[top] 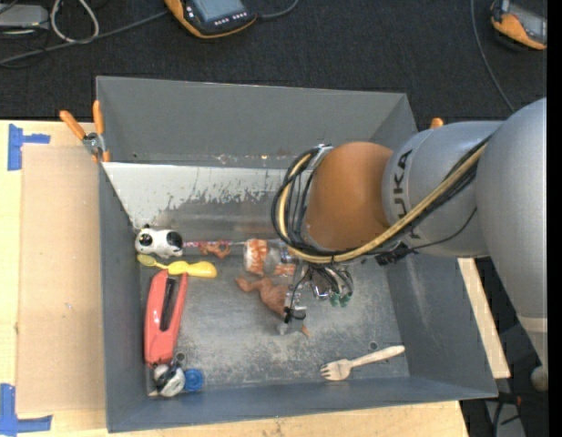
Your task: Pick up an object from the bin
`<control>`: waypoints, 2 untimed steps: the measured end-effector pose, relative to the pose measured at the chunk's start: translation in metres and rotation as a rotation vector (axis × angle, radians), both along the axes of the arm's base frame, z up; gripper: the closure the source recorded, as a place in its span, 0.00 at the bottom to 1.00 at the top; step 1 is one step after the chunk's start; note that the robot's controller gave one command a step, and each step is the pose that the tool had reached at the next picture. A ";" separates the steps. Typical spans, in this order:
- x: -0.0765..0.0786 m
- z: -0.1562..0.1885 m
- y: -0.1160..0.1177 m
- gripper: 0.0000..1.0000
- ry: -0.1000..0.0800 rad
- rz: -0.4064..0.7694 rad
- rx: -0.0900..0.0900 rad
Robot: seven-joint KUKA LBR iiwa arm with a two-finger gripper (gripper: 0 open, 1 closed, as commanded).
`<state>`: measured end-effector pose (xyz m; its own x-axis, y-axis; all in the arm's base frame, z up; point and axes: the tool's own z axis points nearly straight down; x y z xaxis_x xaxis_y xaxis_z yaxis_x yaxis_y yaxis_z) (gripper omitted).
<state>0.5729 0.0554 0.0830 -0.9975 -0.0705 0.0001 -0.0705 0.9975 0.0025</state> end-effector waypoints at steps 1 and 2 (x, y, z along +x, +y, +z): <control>0.004 -0.009 -0.031 1.00 0.000 -0.002 0.000; 0.004 -0.009 -0.031 1.00 0.000 -0.003 0.000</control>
Offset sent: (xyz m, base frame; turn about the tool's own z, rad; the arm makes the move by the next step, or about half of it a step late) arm 0.0000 0.0000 0.0000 0.0000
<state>0.5767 0.0247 0.0739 -0.9977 -0.0680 -0.0003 -0.0680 0.9977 0.0028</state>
